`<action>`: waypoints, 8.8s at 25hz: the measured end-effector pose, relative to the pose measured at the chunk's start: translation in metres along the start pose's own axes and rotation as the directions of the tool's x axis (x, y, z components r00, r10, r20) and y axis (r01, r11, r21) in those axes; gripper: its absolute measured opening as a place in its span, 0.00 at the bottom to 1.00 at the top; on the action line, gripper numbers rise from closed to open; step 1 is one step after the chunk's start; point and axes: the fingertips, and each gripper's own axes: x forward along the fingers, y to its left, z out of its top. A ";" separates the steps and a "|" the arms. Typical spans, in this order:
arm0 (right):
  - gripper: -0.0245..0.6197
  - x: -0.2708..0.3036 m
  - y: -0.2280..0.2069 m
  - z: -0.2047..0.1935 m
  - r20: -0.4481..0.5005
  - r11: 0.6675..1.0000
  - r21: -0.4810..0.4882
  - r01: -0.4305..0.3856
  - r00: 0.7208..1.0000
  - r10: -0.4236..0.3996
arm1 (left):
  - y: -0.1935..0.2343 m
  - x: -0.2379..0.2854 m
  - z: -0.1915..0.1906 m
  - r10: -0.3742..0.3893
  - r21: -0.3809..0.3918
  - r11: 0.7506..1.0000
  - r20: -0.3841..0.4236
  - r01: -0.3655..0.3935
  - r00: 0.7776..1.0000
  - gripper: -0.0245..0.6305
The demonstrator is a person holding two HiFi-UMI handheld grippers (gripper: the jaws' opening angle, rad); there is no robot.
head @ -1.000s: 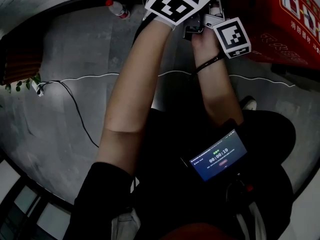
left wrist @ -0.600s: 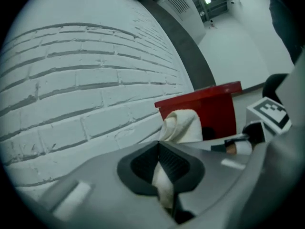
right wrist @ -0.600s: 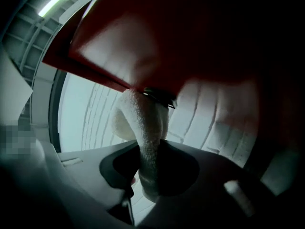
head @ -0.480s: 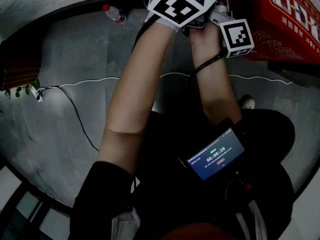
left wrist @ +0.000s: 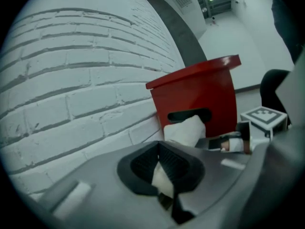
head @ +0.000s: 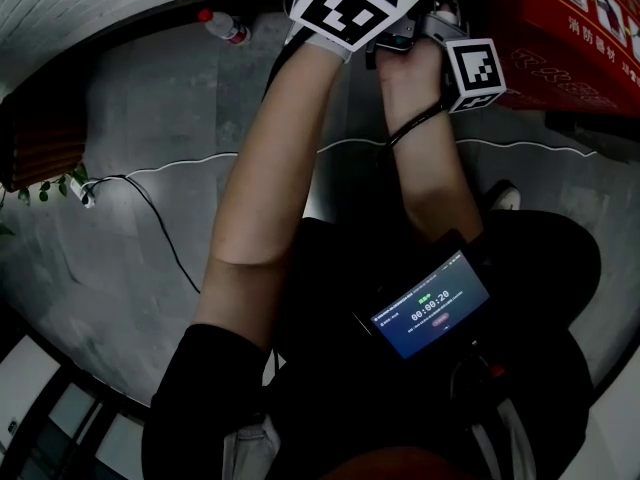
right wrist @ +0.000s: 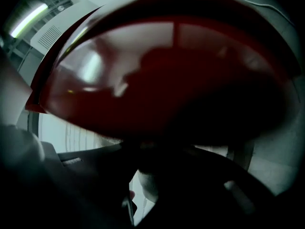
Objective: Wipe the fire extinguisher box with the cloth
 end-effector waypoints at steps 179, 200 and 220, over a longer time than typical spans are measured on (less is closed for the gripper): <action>0.17 0.029 0.133 0.334 -0.553 -0.099 -0.619 -0.779 0.522 -0.649 | -0.198 0.134 0.277 -0.100 0.085 0.990 -0.161 0.115 0.982 0.04; 0.17 -0.029 0.256 0.165 -0.746 -0.171 -0.453 -0.875 0.477 -0.464 | -0.088 -0.034 0.277 0.192 0.116 0.977 -0.130 -0.178 0.973 0.04; 0.17 -0.066 0.183 0.090 -0.684 -0.103 -0.299 -0.949 0.288 -0.670 | -0.104 -0.060 0.178 0.163 0.046 0.987 -0.301 -0.156 0.940 0.04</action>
